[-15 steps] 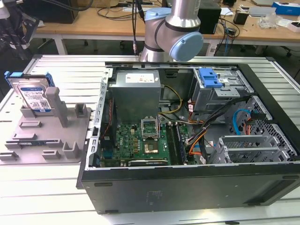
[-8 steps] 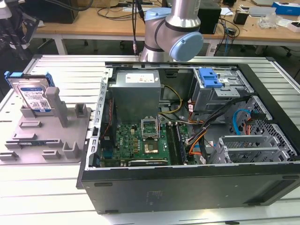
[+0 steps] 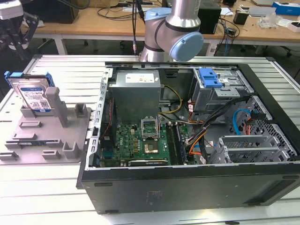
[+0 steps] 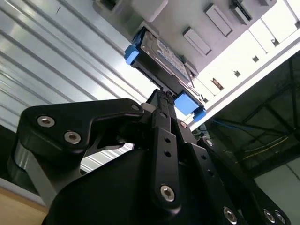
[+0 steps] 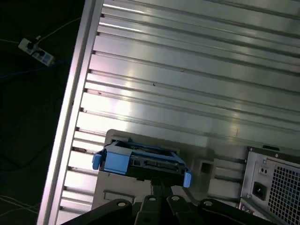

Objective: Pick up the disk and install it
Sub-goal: 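Pick up the disk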

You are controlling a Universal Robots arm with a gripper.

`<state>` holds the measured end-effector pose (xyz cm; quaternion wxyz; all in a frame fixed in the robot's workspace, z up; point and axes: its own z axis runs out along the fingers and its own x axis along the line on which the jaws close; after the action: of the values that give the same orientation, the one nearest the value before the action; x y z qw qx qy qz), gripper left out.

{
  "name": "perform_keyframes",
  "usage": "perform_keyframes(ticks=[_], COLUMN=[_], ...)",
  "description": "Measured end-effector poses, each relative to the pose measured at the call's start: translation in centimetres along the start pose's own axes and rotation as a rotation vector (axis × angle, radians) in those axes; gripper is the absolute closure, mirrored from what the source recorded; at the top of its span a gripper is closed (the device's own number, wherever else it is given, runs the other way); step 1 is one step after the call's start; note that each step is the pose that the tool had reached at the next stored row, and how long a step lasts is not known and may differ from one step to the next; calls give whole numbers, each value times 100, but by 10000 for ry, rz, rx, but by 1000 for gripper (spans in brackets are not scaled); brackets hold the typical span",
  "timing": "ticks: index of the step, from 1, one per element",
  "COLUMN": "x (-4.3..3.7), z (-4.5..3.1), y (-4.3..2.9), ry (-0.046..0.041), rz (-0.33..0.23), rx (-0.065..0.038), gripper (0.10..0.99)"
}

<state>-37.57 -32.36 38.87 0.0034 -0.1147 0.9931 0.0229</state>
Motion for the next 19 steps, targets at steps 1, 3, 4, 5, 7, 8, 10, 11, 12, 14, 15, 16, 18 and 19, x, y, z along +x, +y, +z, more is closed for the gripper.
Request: perform_keyframes(ticks=[1,3,4,5,7,8,10,11,12,14,15,16,18,19], x=[0,0,0,0,0,0,0,0,0,0,0,0,0,0], z=[1,4,6,7,10,11,13,14,16,19,21,22,24,25], y=[0,0,0,0,0,-1,-1,-1,-1,-1,-1,-1,-1,-1], ry=[14,44,65,78,120,137,166,180,206,258,279,293,316,328], rz=[-250,-773,-1143,-1344,-1974,-2225,-2666,-2867,-3247,-4020,-4335,-4542,-4911,-5085], rx=[-4,-12,-18,-21,-32,-37,-45,-48,-55,-69,-75,-78,-84,-88], gripper=[980,980,980,980,980,980,980,973,918,729,729,667,667,667])
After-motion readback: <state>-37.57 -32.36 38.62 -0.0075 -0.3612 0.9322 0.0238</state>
